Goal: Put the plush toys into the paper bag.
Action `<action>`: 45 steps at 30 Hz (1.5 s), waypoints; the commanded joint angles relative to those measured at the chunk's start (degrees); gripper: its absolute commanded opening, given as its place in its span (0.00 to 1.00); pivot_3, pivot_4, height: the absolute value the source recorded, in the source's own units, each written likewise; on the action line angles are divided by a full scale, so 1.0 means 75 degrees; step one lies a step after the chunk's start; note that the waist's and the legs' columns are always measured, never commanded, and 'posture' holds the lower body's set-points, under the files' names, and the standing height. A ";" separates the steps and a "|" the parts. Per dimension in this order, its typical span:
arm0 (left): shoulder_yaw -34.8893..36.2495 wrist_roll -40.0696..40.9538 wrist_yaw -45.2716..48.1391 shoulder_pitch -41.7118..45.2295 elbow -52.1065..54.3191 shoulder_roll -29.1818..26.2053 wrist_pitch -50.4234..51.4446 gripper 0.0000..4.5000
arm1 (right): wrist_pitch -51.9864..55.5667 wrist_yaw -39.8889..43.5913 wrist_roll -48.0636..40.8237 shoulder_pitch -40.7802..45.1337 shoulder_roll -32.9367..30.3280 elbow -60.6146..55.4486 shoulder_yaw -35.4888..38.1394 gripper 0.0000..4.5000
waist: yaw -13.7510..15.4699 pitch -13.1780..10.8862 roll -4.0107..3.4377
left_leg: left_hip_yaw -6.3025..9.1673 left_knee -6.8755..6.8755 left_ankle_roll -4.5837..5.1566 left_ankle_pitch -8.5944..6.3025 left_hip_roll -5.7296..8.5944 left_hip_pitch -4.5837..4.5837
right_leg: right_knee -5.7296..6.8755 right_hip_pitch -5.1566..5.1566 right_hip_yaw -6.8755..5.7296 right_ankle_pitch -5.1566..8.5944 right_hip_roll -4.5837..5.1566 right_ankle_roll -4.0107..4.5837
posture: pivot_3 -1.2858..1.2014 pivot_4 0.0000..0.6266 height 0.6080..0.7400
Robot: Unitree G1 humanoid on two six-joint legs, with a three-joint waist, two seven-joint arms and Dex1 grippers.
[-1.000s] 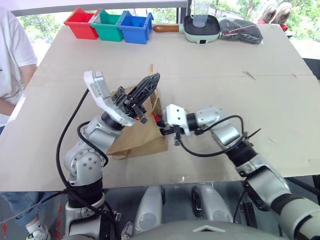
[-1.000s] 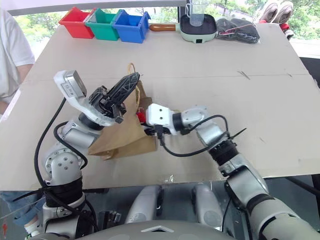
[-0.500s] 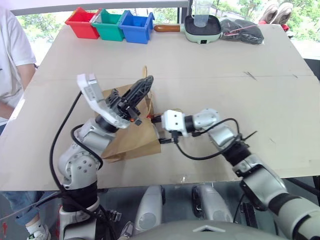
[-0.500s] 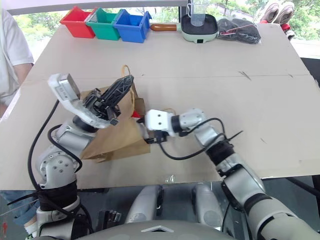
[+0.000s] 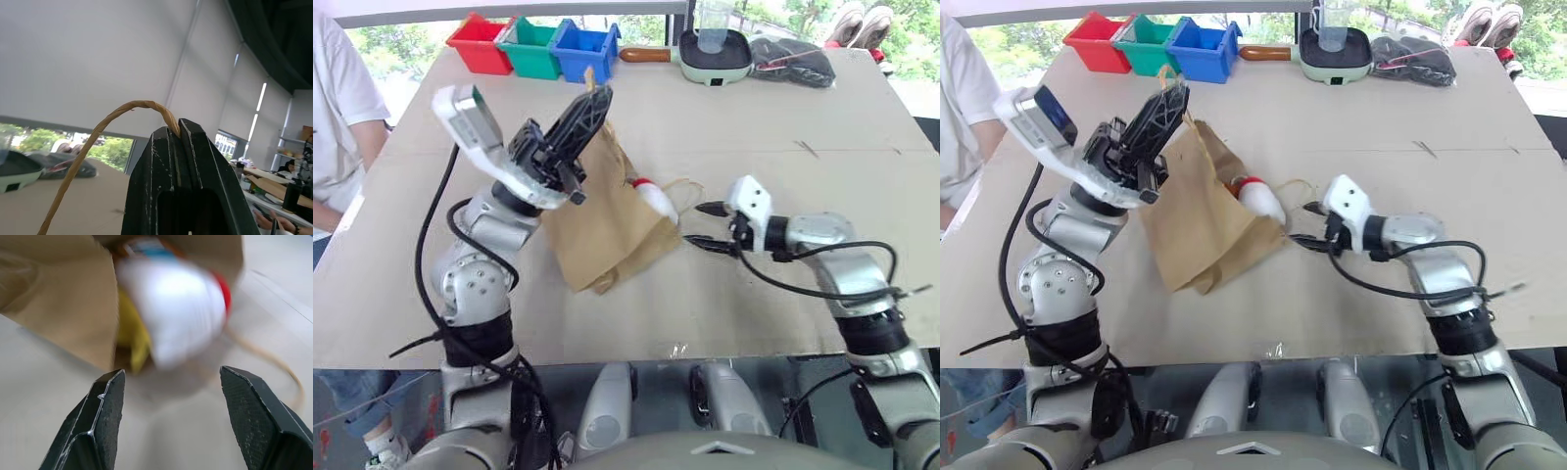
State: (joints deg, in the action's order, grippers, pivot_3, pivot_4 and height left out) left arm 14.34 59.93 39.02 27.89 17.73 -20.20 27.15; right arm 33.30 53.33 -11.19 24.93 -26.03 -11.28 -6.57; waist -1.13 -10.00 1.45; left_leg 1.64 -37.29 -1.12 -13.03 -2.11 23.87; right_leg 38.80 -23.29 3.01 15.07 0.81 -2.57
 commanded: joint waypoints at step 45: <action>0.2179 0.1334 -0.0948 -0.4192 0.2858 -0.1361 -0.0278 0.00 | 0.2655 -0.2772 -0.3855 0.1865 0.2561 0.2412 0.2257 0.10 | -0.0155 -0.0004 -0.0008 | -0.0011 0.0023 0.0002 -0.0001 -0.0011 0.0003 | -0.0015 -0.0009 0.0011 0.0002 -0.0012 0.0001 | 0.52 0.24 1.00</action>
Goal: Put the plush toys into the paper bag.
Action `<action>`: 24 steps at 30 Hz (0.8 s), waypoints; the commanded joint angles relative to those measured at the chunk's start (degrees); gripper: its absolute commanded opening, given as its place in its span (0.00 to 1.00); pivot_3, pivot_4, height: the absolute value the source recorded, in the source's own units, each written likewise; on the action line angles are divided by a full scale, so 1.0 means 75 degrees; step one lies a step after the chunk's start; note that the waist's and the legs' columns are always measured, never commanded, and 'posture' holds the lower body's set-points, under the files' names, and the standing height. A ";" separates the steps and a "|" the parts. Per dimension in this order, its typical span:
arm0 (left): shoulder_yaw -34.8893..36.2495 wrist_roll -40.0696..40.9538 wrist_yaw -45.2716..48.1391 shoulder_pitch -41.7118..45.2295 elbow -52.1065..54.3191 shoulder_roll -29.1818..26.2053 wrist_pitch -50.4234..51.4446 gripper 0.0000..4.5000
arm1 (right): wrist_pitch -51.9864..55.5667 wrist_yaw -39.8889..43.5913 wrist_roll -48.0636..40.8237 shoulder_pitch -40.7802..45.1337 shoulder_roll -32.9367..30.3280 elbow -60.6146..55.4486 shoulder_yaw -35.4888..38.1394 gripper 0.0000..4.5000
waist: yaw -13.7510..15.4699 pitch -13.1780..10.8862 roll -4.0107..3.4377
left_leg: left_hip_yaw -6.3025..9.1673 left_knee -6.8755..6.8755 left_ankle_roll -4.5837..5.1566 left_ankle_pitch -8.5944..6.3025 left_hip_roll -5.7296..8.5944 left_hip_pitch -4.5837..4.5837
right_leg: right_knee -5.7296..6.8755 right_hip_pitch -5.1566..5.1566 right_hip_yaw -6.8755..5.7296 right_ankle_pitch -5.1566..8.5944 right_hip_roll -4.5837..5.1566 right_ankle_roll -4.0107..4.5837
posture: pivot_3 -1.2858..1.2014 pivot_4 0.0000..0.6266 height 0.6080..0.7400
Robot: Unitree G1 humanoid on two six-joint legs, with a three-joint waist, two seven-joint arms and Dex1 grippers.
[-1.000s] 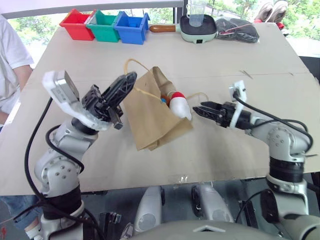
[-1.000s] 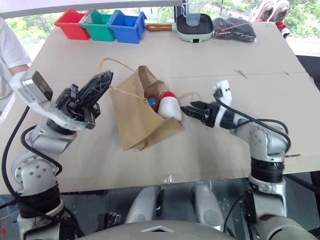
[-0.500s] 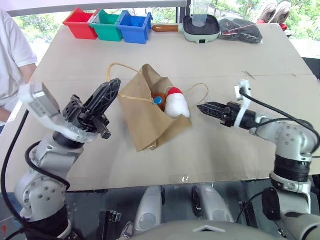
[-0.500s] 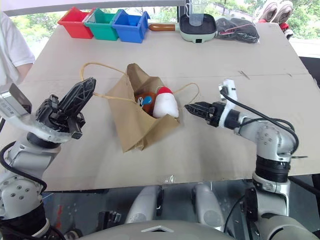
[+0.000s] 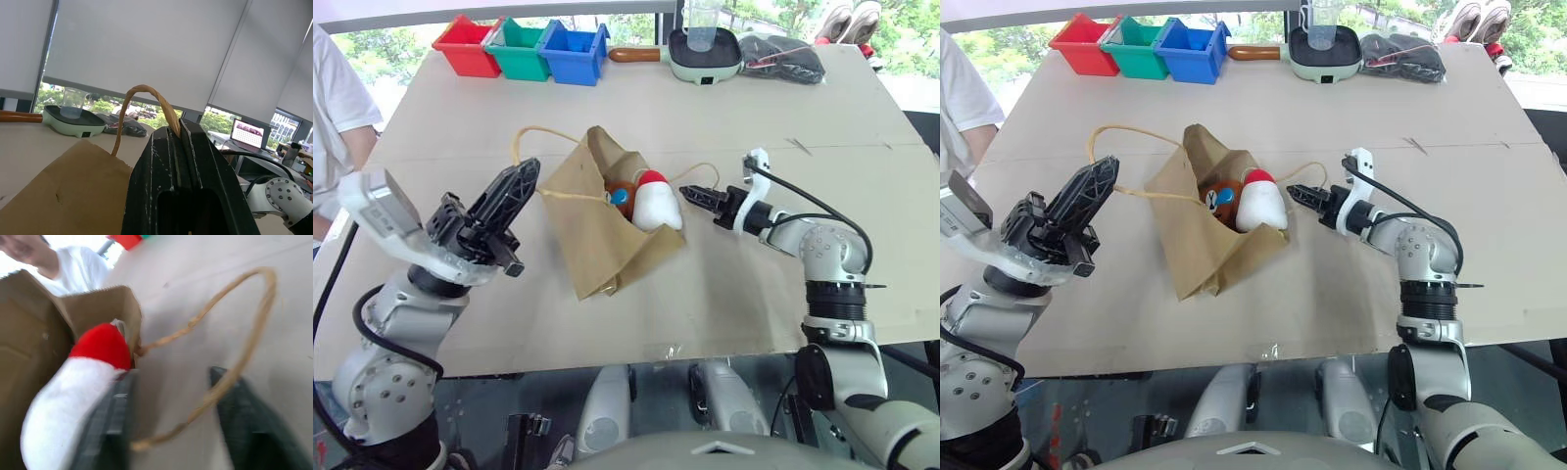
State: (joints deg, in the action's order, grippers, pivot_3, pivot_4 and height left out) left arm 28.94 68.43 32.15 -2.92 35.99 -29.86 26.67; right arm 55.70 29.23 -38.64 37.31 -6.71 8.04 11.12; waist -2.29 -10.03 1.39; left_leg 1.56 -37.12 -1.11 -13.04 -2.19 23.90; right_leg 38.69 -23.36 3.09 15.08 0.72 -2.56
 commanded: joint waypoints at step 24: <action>-0.1517 -0.2198 0.0572 0.3953 -0.3911 -0.1017 0.0099 0.00 | 0.0020 -0.0861 -0.2404 0.0678 -0.1112 -0.3414 0.0036 0.02 | -0.0024 -0.0017 -0.0013 | 0.0007 0.0008 0.0000 0.0000 0.0006 0.0019 | -0.0004 -0.0016 -0.0007 -0.0001 0.0004 -0.0001 | 0.52 0.24 1.00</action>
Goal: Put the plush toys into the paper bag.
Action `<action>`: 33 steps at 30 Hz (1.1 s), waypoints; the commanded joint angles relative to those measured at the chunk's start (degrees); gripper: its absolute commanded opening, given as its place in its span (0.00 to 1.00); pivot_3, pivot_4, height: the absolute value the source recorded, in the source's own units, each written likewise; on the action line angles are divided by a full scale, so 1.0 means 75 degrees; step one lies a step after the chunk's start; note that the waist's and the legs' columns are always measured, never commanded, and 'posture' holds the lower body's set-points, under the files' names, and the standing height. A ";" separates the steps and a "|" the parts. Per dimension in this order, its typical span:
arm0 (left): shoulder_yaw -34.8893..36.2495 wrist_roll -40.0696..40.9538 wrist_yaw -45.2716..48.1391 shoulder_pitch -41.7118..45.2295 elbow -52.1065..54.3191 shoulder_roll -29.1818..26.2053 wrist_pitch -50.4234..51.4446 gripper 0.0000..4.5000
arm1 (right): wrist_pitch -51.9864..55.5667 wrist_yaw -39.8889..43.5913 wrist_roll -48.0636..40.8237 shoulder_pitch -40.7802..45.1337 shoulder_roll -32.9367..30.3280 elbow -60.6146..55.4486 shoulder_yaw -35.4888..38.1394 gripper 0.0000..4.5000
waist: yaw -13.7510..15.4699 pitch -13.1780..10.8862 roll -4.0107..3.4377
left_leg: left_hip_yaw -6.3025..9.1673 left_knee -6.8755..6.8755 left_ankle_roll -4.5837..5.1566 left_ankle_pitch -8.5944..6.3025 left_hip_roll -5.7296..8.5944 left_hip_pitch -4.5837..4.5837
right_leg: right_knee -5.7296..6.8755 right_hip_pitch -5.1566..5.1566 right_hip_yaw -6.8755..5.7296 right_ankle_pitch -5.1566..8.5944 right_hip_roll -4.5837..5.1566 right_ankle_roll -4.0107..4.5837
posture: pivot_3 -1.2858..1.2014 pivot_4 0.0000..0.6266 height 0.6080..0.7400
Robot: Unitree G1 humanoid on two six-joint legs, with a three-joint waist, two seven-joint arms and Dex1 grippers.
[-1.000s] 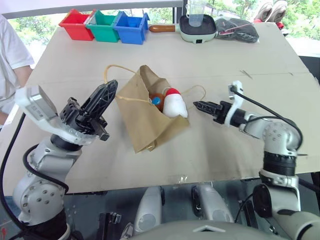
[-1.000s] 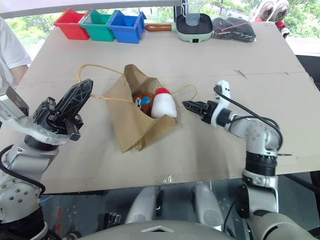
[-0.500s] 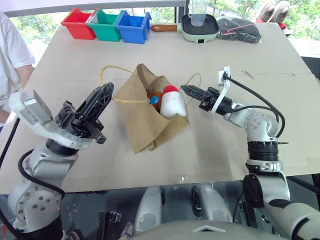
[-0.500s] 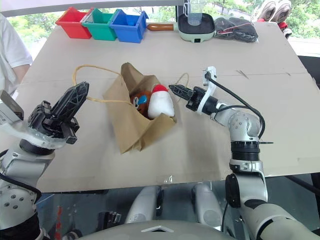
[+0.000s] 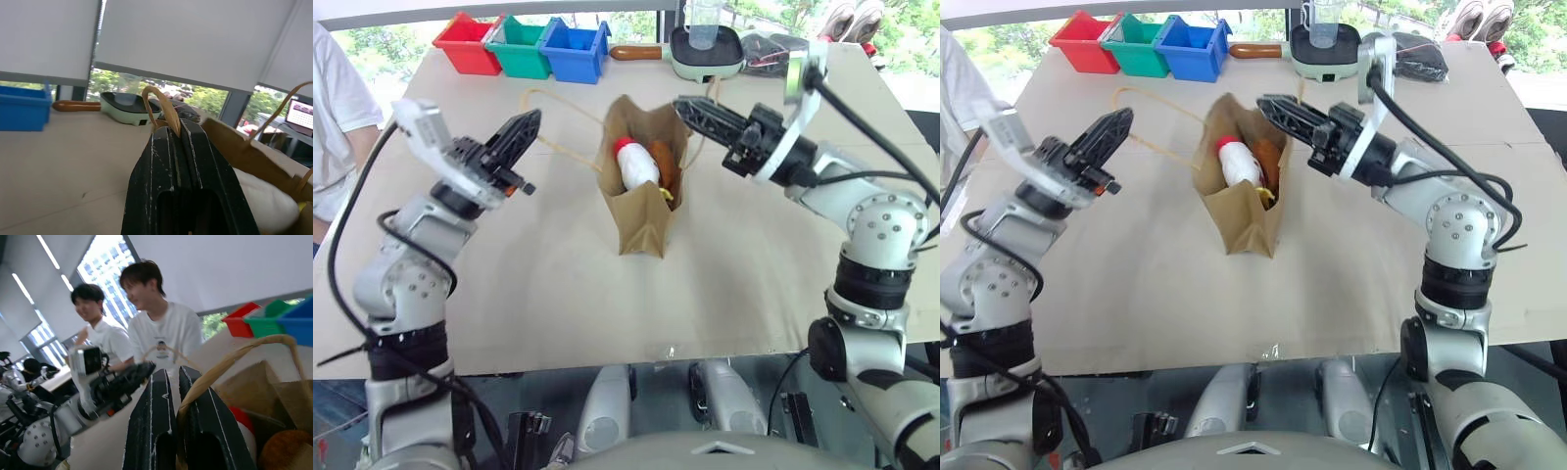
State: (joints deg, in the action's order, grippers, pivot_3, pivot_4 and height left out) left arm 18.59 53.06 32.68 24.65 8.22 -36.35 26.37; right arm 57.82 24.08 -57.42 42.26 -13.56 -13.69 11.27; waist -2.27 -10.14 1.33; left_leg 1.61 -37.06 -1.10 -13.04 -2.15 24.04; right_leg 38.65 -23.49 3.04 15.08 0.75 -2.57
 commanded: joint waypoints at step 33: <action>-0.0966 -0.1520 0.0942 -0.2394 0.2720 0.0486 0.0598 1.00 | -0.3248 0.0918 0.3891 -0.1728 -0.0992 -0.0040 -0.3609 0.01 | 0.0052 0.0004 0.0009 | -0.0017 0.0010 0.0002 -0.0001 -0.0005 -0.0002 | -0.0038 0.0005 0.0011 -0.0001 0.0008 -0.0003 | 0.52 0.24 1.00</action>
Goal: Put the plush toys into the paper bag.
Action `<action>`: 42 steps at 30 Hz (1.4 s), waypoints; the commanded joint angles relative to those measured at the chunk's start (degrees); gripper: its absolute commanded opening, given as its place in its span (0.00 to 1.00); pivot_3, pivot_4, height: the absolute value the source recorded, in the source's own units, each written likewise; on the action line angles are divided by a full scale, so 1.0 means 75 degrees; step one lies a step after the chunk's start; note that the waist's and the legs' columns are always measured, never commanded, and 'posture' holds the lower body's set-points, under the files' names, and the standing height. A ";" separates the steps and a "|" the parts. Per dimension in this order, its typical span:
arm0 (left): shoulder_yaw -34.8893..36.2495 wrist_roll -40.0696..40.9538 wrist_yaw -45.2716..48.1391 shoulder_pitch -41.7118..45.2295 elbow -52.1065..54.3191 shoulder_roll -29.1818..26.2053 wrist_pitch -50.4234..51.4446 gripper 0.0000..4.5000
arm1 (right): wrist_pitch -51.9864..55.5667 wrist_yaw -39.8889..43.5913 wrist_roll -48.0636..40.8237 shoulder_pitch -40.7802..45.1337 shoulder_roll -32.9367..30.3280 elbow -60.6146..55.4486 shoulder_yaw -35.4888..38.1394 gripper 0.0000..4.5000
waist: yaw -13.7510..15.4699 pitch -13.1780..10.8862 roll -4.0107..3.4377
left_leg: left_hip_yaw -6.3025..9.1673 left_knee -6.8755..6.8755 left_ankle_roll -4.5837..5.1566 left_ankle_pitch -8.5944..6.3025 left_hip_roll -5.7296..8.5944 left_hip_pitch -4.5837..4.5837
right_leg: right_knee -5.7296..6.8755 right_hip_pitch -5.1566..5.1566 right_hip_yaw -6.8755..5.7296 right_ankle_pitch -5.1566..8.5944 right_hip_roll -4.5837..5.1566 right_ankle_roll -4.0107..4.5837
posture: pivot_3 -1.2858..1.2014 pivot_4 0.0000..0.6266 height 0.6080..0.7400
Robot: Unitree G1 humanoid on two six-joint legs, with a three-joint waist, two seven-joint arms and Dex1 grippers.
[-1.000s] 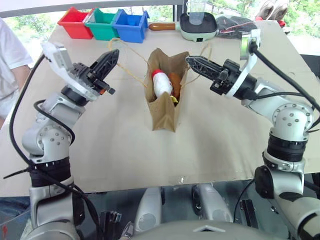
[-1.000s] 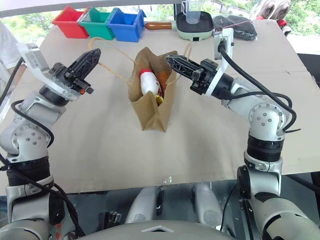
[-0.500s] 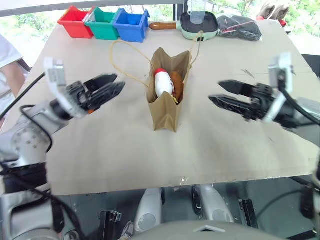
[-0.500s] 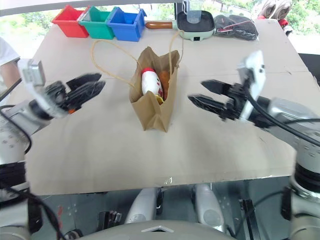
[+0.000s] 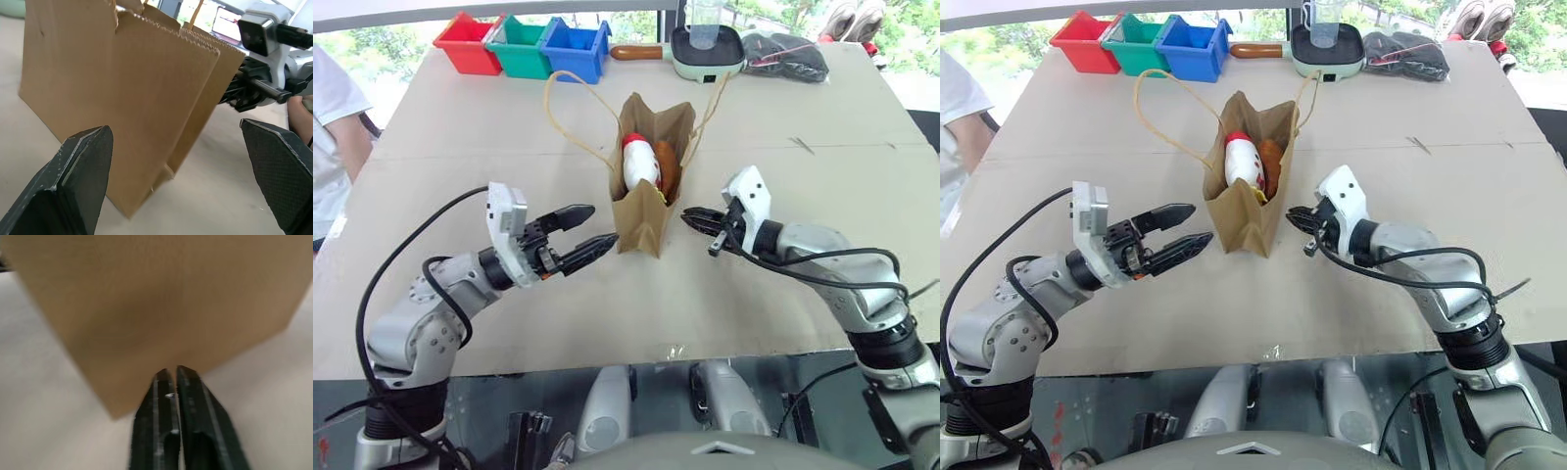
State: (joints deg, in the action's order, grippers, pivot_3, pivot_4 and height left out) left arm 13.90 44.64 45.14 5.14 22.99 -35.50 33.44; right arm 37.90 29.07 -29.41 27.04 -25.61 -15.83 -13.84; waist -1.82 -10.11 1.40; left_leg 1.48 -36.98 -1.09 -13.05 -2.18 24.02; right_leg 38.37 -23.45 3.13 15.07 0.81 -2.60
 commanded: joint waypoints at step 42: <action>-0.2061 -0.2209 0.6315 0.5139 -0.7782 0.0080 -0.5290 0.00 | -0.1193 0.2408 -0.0528 -0.4499 -0.2353 -0.3176 0.4345 0.98 | 0.0049 0.0001 0.0001 | 0.0010 -0.0038 0.0001 0.0000 0.0006 -0.0010 | 0.0047 0.0013 -0.0007 0.0002 -0.0014 0.0001 | 0.52 0.24 1.00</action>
State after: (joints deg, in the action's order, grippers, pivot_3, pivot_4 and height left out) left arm -0.09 28.98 91.32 41.73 -31.66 -34.86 -2.16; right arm 28.80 47.81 -31.99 -6.27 -42.91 -37.25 16.32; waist -1.45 -10.10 1.41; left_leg 1.56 -37.27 -1.08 -13.05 -2.15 23.94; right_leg 38.73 -23.35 3.08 15.09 0.68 -2.60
